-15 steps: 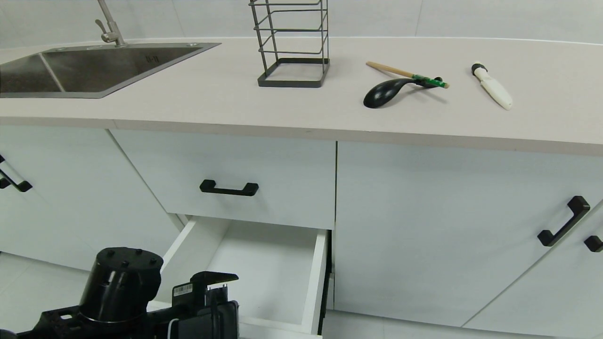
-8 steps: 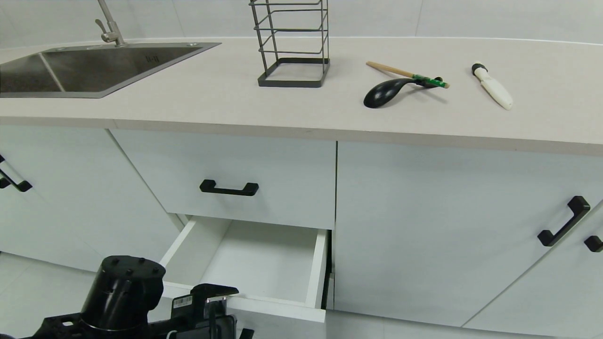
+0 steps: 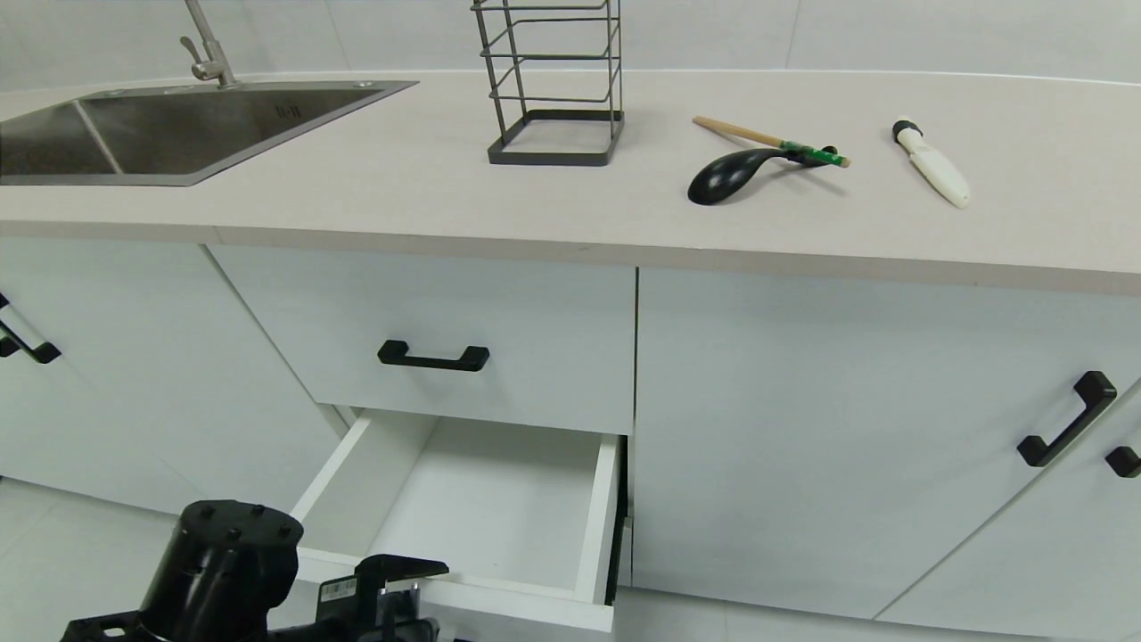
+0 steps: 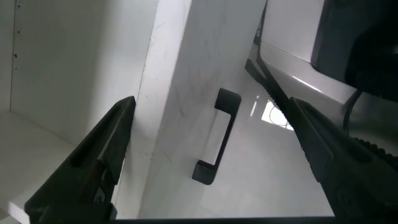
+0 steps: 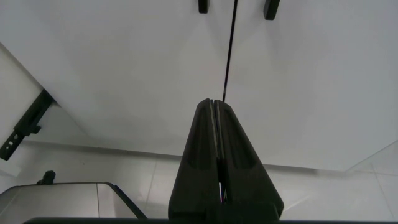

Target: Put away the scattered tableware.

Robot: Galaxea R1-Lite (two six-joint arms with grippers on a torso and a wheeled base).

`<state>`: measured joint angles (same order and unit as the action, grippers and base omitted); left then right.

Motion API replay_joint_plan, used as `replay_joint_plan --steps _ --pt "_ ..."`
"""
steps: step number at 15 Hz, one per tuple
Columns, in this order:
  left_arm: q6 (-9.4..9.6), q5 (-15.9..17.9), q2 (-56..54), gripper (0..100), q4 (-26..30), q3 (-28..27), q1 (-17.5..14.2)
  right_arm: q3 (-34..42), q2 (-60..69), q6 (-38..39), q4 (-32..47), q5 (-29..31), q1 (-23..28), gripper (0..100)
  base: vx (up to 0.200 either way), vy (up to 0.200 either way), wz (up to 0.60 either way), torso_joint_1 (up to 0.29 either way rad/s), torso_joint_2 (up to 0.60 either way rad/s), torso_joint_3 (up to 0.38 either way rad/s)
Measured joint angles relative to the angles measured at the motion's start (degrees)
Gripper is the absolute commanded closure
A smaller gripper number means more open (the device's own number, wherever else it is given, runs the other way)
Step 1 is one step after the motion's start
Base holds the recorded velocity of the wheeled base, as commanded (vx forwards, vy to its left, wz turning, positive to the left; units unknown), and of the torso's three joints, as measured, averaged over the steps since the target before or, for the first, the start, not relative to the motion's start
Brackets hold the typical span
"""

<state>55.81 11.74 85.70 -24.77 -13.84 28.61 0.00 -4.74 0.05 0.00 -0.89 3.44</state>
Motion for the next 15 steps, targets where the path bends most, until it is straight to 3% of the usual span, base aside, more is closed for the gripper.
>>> replay_joint_plan --steps 3,6,7,9,10,12,14,15 --pt "0.00 1.80 -2.11 0 2.72 1.63 0.16 0.00 0.00 -0.02 0.00 -0.01 0.00 100 0.000 0.000 0.00 0.000 0.00 0.000" --pt "-0.41 3.91 -4.04 0 3.24 -0.33 0.13 0.00 0.00 -0.02 0.00 -0.01 0.00 100 0.000 0.000 0.00 0.000 0.00 0.000" --pt "-1.54 6.57 -4.97 0 3.38 -1.95 0.40 0.00 0.00 -0.02 0.00 0.00 0.00 100 0.000 0.000 0.00 0.000 0.00 0.000" --pt "-7.39 14.20 -6.95 0 6.19 -6.34 1.89 0.00 0.00 -0.02 0.00 0.00 0.00 100 0.000 0.000 0.00 0.000 0.00 0.000" --pt "-14.09 17.63 -8.25 0 8.92 -9.45 2.39 0.00 0.00 -0.05 0.00 -0.01 0.00 100 0.000 0.000 0.00 0.000 0.00 0.000" --pt "-34.44 21.04 -11.75 0 12.37 -14.02 2.21 0.00 0.00 -0.02 0.00 0.02 0.00 100 0.000 0.000 0.00 0.000 0.00 0.000" --pt "-57.11 22.20 -15.14 0 9.18 -15.37 1.49 0.00 0.00 -0.05 0.00 -0.04 0.00 100 0.000 0.000 0.00 0.000 0.00 0.000" --pt "-64.89 22.25 -16.49 0 4.08 -14.93 1.21 0.00 0.00 -0.05 0.00 -0.04 0.00 100 0.000 0.000 0.00 0.000 0.00 0.000"
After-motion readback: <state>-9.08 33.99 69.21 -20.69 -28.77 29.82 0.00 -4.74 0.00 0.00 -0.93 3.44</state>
